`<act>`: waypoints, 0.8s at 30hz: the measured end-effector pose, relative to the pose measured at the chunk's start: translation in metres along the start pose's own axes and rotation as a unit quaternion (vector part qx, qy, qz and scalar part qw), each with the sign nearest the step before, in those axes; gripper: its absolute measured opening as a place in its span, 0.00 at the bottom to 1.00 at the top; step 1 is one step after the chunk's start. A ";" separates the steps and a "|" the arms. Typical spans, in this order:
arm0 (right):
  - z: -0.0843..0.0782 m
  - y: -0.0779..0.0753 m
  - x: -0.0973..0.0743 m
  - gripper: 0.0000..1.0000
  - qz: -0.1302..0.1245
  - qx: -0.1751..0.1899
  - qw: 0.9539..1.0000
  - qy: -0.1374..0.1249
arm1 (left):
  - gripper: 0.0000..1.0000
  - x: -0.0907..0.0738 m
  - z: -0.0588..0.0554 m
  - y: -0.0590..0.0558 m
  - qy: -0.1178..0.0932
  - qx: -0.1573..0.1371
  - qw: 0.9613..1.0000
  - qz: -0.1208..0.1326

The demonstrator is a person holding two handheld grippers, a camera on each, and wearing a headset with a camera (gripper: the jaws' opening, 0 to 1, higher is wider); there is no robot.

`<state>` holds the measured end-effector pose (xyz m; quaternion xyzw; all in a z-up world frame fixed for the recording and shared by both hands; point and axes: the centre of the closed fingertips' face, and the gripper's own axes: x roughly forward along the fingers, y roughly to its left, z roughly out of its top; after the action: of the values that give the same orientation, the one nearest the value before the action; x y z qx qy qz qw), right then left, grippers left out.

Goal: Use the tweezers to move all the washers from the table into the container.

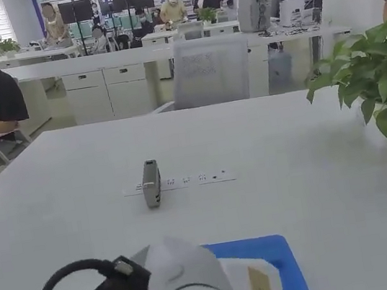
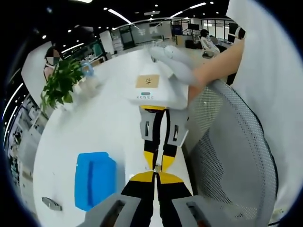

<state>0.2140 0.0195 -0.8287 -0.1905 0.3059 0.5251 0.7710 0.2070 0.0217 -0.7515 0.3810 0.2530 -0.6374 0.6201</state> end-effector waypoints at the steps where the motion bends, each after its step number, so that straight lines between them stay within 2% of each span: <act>1: -0.001 -0.001 0.000 0.07 0.000 0.004 1.000 -0.001 | 0.00 0.001 0.001 0.001 0.001 0.004 1.000 0.000; 8: -0.001 -0.004 0.000 0.07 0.003 0.027 1.000 -0.011 | 0.00 0.006 0.009 0.008 0.004 0.009 1.000 -0.006; 11: -0.002 -0.004 0.000 0.10 0.007 0.041 0.999 -0.013 | 0.00 0.009 0.015 0.009 -0.002 -0.006 1.000 -0.018; 13: 0.005 -0.001 -0.002 0.13 0.017 0.063 0.997 -0.031 | 0.00 0.012 0.020 0.010 -0.004 -0.020 0.999 -0.028; 15: 0.019 0.000 -0.008 0.18 0.023 0.086 0.994 -0.065 | 0.00 0.014 0.023 0.011 0.001 -0.038 0.999 -0.035; 17: 0.031 -0.003 -0.016 0.18 0.019 0.096 0.991 -0.090 | 0.00 0.016 0.025 0.014 0.001 -0.044 0.998 -0.037; 20: 0.031 -0.006 -0.022 0.13 0.011 0.081 0.993 -0.082 | 0.00 0.018 0.028 0.013 0.000 -0.050 0.998 -0.046; 23: 0.015 -0.009 -0.019 0.05 0.010 0.044 0.998 -0.036 | 0.00 0.020 0.027 0.013 0.000 -0.052 0.997 -0.050; 24: 0.019 -0.009 -0.018 0.04 0.012 0.046 0.998 -0.049 | 0.00 0.021 0.026 0.014 0.002 -0.047 0.998 -0.048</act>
<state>0.2231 0.0152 -0.8033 -0.1257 0.2937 0.5285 0.7865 0.2172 -0.0128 -0.7512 0.3401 0.3021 -0.6527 0.6059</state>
